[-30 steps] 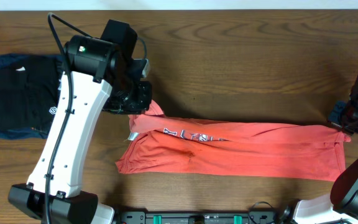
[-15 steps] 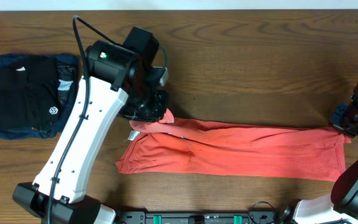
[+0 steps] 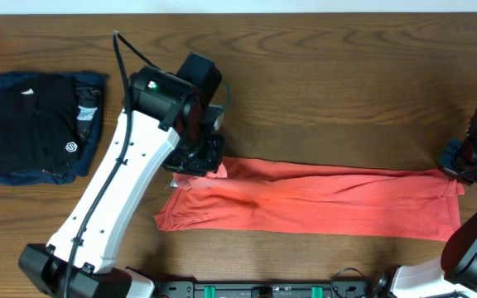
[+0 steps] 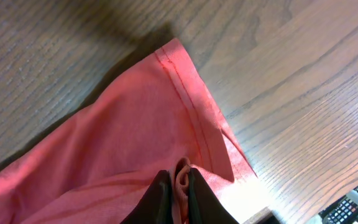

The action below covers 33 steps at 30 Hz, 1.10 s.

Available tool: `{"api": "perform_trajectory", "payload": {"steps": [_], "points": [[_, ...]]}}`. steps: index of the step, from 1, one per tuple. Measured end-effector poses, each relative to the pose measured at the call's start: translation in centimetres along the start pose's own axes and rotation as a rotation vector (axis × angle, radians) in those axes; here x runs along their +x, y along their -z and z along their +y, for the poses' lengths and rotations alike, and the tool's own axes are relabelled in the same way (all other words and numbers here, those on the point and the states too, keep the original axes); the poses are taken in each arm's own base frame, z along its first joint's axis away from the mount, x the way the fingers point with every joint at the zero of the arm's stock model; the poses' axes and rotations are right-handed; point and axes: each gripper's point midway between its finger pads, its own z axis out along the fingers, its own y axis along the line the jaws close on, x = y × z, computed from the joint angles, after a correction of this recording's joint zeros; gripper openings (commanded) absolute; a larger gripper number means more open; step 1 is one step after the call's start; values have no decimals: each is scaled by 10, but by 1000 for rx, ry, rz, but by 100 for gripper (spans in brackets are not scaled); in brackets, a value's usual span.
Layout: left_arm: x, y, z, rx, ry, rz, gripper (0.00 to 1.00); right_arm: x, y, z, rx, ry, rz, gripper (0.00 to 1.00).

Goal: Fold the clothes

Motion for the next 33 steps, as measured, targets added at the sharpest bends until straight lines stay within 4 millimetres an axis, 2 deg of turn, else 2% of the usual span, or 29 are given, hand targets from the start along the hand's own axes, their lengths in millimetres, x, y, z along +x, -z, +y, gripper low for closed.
{"api": "perform_trajectory", "payload": {"steps": [1,3,10,19,26,33], "points": [[1,-2,1,-6,5,6,6,1,0,0,1,-1,3,24],[2,-3,3,-12,13,13,6,3,0,-1,5,4,12,27],[2,-3,3,-16,17,13,6,9,-1,-8,33,2,38,26],[5,-6,0,1,18,29,6,16,-4,-2,5,5,59,25],[11,-13,0,0,15,60,6,31,-29,8,-30,-2,84,25],[21,-29,10,-48,25,122,6,51,-58,14,-36,-47,97,23]]}}
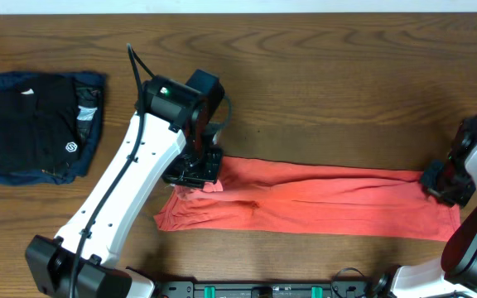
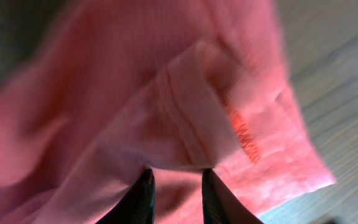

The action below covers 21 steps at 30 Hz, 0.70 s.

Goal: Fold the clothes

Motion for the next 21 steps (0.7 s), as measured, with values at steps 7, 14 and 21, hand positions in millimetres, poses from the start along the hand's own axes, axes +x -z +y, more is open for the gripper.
{"api": "perform_trajectory", "payload": {"steps": [7,14,21], "points": [[1,-2,3,-15,1,5,7,25,-18,-7,35,-34,42,23],[-6,-2,1,-10,-3,-22,7,25,-18,-7,34,-64,30,23],[-77,5,-13,34,-48,-314,7,25,-19,-7,33,-66,27,24]]}}
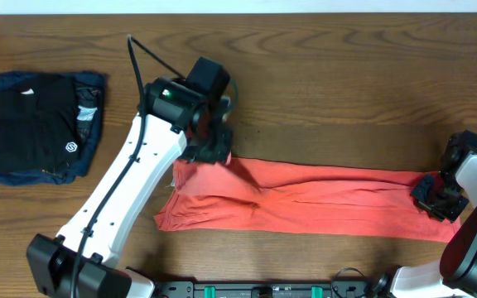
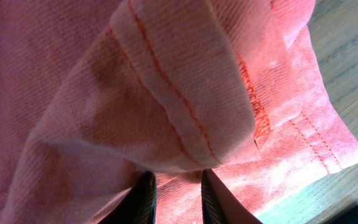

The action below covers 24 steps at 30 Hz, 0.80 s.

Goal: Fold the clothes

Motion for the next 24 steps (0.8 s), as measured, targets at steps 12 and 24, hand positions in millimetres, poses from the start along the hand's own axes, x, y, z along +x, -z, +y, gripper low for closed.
{"api": "perform_trajectory", "payload": {"steps": [12,24], "points": [[-1,-89,22,-80,5,40,7,0,0,-1,-7,-8,0,24],[44,-137,55,-220,13,229,6,-1,0,-2,-3,-10,0,27]]}}
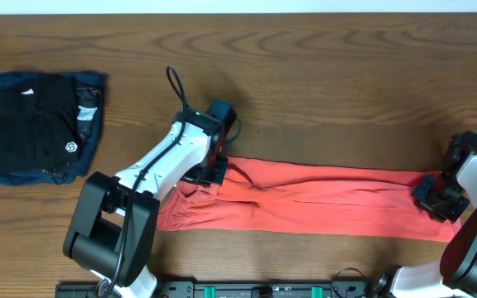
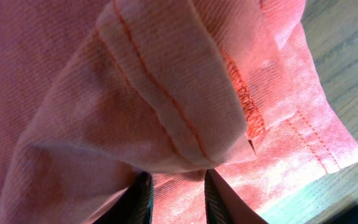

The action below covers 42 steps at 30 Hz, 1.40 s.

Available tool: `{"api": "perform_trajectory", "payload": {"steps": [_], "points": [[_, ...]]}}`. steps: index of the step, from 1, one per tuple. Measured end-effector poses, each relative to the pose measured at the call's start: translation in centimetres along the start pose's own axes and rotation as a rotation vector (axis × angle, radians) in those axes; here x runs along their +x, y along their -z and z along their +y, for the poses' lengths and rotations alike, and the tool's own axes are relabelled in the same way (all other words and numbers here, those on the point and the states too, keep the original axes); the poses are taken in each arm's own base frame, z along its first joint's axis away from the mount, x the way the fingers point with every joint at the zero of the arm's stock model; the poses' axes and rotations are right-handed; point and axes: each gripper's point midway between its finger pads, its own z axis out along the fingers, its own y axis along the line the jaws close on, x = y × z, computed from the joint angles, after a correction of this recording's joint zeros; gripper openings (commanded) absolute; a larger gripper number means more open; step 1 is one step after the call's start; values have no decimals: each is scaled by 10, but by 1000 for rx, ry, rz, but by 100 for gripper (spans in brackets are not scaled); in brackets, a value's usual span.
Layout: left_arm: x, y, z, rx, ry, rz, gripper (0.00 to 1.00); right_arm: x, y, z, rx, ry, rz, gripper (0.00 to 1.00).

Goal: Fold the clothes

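A red garment (image 1: 321, 199) lies as a long narrow strip across the table's front. My left gripper (image 1: 209, 170) rests low on its left end; the overhead view does not show whether its jaws are apart. At the strip's right end sits my right gripper (image 1: 436, 199). In the right wrist view that gripper (image 2: 176, 199) is open, its dark fingers (image 2: 143, 194) standing apart on the red cloth. A doubled hem of the garment (image 2: 179, 118) lies just ahead of them.
A folded stack of dark navy and black clothes (image 1: 40, 124) sits at the far left of the wooden table (image 1: 346, 83). The table's bare wood shows beyond the garment's corner (image 2: 347, 68) in the right wrist view.
My left arm has dropped lower and its gripper has moved from the garment's upper left corner down onto the left end. The right gripper stays open in nearly the same spot.
First my right gripper was shut on the garment's right edge and the left gripper was at the upper left corner. Then the right gripper stood open over a doubled hem, the strip narrower. Later both grippers sat at the strip's ends, as now.
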Motion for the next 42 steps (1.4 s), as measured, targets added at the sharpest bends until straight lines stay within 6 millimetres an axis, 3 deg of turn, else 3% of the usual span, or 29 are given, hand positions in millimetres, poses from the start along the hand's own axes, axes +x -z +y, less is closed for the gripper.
{"api": "perform_trajectory", "payload": {"steps": [7,16,21,24,29,37,42], "points": [[-2,3,2,-9,1,-17,6,0,0,0,0,-1,0,27],[-20,51,27,-97,149,-244,6,0,0,0,0,-2,0,27],[-23,53,21,-65,158,-255,6,0,0,0,-1,-2,0,27],[-21,53,-4,44,77,-239,6,0,0,0,-1,-2,0,27],[-21,65,-72,250,-121,-282,6,0,0,0,-1,-2,-1,27],[8,82,-164,430,-377,-319,6,0,0,0,-1,-2,-1,27],[24,85,-189,453,-415,-319,8,-1,0,0,-1,-2,-1,27]]}}
